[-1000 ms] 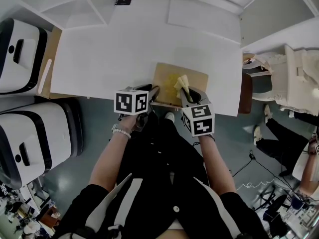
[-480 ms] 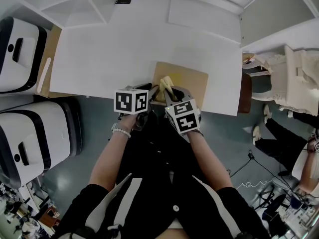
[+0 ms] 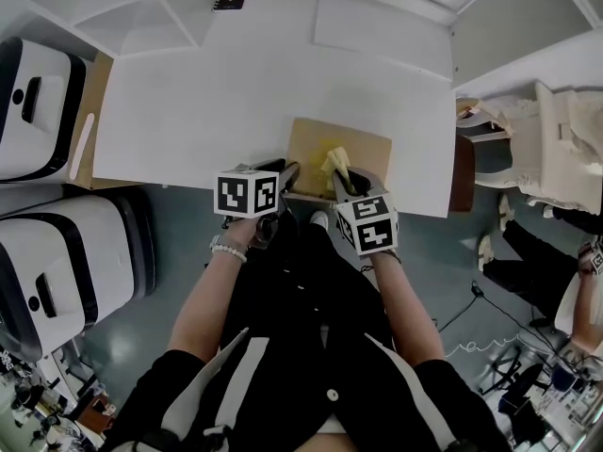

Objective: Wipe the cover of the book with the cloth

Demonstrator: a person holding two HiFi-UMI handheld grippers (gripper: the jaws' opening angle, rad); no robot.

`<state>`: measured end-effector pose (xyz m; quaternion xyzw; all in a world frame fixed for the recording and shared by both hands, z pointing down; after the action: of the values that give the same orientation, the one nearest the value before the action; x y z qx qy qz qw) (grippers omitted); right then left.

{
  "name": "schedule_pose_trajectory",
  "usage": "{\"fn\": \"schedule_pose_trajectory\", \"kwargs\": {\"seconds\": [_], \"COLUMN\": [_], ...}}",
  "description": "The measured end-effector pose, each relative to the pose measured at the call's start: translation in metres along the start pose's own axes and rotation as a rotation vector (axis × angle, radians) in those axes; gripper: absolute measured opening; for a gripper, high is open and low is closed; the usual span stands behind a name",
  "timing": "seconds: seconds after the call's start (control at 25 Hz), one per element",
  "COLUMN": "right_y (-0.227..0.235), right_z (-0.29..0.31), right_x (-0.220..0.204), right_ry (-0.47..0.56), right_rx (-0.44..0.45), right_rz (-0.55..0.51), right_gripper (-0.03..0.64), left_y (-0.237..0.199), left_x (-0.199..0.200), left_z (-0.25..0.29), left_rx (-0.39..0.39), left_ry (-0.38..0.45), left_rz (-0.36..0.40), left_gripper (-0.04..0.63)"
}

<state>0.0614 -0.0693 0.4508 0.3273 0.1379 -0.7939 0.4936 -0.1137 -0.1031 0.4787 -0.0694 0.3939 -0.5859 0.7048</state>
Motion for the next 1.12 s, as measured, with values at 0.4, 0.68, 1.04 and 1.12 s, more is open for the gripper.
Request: {"fn": "schedule_pose_trajectory", "kwargs": {"seconds": [0.4, 0.68, 1.04, 1.12], "right_y": [0.043, 0.064, 0.069, 0.066], "right_z": [-0.027, -0.044, -0.051, -0.053], "right_x": [-0.026, -0.042, -0.047, -0.044], "right_ry": [-0.023, -0.033, -0.044, -0.029], "right_rx": [-0.115, -0.161, -0.182, -0.174], "right_rz": [0.082, 0.145, 0.143, 0.138], "right_gripper": [0.037, 0.037, 0.037, 0.035], "left_y": [0.001, 0.001, 0.001, 0.001], "left_x": [0.001, 0.002, 0.001, 0.001], "left_z": [0.0, 0.0, 0.0, 0.001], "left_rx": [0.003, 0.003, 0.006, 0.005], "left_ry": [-0.005, -0.009, -0.008, -0.008], "left_rz": [0.011, 0.007, 0.008, 0.007], "left_gripper": [0.126, 0.126, 0.126, 0.126]}}
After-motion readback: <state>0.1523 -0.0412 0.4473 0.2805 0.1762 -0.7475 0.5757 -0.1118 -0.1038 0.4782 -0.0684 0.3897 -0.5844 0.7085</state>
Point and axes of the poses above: the fingertips, and each gripper's own axes: z forward along the fingers, y to its right, x out of its top, the point moved 8 cm from there along -z, backward along the fingers
